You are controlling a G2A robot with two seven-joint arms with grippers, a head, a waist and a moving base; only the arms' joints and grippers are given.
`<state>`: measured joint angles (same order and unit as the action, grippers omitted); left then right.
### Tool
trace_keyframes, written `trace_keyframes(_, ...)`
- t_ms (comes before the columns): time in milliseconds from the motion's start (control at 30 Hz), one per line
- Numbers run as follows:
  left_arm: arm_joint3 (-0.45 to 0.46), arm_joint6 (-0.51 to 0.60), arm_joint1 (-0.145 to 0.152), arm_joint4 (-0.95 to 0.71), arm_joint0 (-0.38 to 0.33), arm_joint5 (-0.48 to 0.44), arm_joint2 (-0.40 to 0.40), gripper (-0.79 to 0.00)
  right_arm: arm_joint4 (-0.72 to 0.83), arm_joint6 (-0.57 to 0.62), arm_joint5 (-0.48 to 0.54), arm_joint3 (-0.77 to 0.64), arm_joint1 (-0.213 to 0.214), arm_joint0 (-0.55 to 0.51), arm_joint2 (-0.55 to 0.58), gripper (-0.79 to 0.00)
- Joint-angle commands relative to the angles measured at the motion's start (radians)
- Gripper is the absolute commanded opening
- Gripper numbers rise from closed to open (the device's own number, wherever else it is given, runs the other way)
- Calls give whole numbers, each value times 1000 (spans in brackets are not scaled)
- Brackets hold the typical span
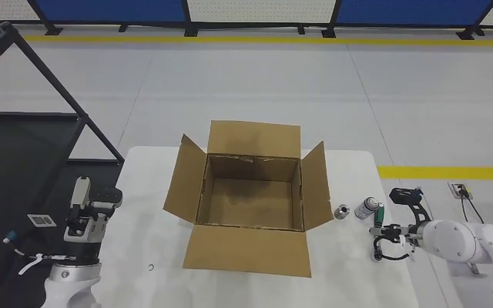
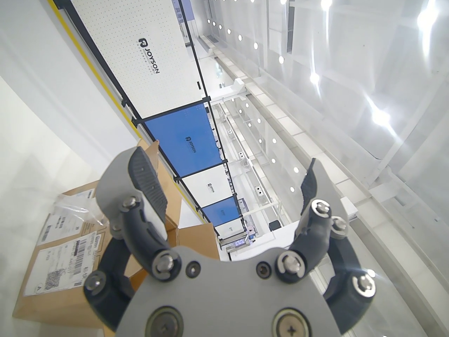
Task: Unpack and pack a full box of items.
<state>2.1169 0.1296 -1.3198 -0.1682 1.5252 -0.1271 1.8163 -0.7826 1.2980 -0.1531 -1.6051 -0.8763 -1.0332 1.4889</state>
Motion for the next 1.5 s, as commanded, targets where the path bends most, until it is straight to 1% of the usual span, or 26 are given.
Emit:
trace_keyframes(0, 0, 0, 0, 0, 0, 0, 0, 0, 7, 9, 0, 28, -2, 19, -19, 0)
trace_keyframes(167, 0, 0, 0, 0, 0, 0, 0, 0, 2, 13, -40, 98, -10, 69, -62, 0)
trace_keyframes(533, 0, 0, 0, 0, 0, 0, 0, 0, 2, 13, -40, 98, -10, 69, -62, 0)
trace_keyframes(567, 0, 0, 0, 0, 0, 0, 0, 0, 0, -2, -36, 98, -11, 63, -65, 0)
trace_keyframes(633, 0, 0, 0, 0, 0, 0, 0, 0, -11, -30, -41, 107, -14, 59, -82, 0)
trace_keyframes(767, 0, 0, 0, 0, 0, 0, 0, 0, -18, -23, -26, 151, -20, 94, -124, 0)
trace_keyframes(833, 0, 0, 0, 0, 0, 0, 0, 0, -25, -25, -29, 179, -24, 115, -141, -46)
trace_keyframes(867, 0, 0, 0, 0, 0, 0, 0, 0, -22, -28, -30, 192, -26, 125, -148, -105)
trace_keyframes(1000, 0, 0, 0, 0, 0, 0, 0, 0, -16, -31, -22, 233, -32, 155, -171, -265)
trace_keyframes(1067, 0, 0, 0, 0, 0, 0, 0, 0, -15, -31, -18, 248, -35, 167, -180, -323)
trace_keyframes(1100, 0, 0, 0, 0, 0, 0, 0, 0, -15, -32, -18, 260, -36, 174, -186, -339)
trace_keyframes(1167, 0, 0, 0, 0, 0, 0, 0, 0, -16, -31, -21, 275, -38, 184, -192, -336)
trace_keyframes(1333, 0, 0, 0, 0, 0, 0, 0, 0, -9, -34, -13, 313, -42, 206, -203, -394)
trace_keyframes(1467, 0, 0, 0, 0, 0, 0, 0, 0, -6, -33, -6, 338, -45, 220, -212, -413)
